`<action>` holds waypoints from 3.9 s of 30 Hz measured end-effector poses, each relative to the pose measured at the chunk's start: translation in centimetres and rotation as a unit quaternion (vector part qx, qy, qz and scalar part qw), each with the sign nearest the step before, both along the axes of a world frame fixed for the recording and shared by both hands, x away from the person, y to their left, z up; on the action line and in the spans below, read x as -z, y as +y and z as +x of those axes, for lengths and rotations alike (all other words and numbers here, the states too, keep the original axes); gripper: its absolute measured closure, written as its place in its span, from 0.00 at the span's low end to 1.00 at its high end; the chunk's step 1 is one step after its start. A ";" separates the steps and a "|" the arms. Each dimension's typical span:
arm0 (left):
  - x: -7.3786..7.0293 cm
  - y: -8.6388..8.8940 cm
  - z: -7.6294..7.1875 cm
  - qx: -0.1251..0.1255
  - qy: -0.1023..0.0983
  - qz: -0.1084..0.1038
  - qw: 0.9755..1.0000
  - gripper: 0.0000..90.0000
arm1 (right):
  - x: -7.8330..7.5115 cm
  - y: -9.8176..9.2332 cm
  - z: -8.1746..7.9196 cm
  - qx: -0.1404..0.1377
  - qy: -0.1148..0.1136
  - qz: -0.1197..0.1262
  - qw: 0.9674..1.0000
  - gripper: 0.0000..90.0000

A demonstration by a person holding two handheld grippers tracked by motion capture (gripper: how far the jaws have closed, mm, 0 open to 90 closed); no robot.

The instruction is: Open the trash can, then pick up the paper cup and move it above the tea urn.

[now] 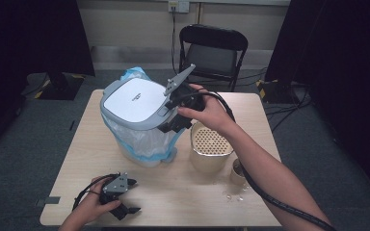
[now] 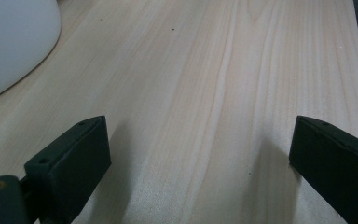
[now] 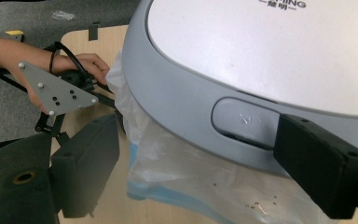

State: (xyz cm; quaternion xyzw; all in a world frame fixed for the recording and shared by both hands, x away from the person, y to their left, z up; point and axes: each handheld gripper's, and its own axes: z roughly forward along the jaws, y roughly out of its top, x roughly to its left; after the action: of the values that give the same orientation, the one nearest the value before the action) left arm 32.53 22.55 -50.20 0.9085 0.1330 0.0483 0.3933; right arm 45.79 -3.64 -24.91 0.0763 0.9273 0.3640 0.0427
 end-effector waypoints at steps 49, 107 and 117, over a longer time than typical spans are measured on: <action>0.0 0.0 0.0 0.000 0.000 0.001 1.000 0.05 | 0.8 -8.2 -1.9 0.030 0.001 0.030 0.999 0.16; 0.1 -0.1 0.0 0.001 -0.001 0.002 1.000 0.03 | 7.3 -19.5 -4.9 0.102 0.031 0.043 0.993 0.16; 0.1 -0.2 0.0 0.004 0.001 0.005 1.000 0.02 | 8.5 -21.2 -5.7 0.113 0.034 0.042 0.992 0.16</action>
State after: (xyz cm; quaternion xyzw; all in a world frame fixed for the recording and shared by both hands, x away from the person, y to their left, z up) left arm 32.51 22.38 -50.27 0.9110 0.1294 0.0466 0.3888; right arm 40.07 -24.83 -33.42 0.1951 0.8977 0.3922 0.0486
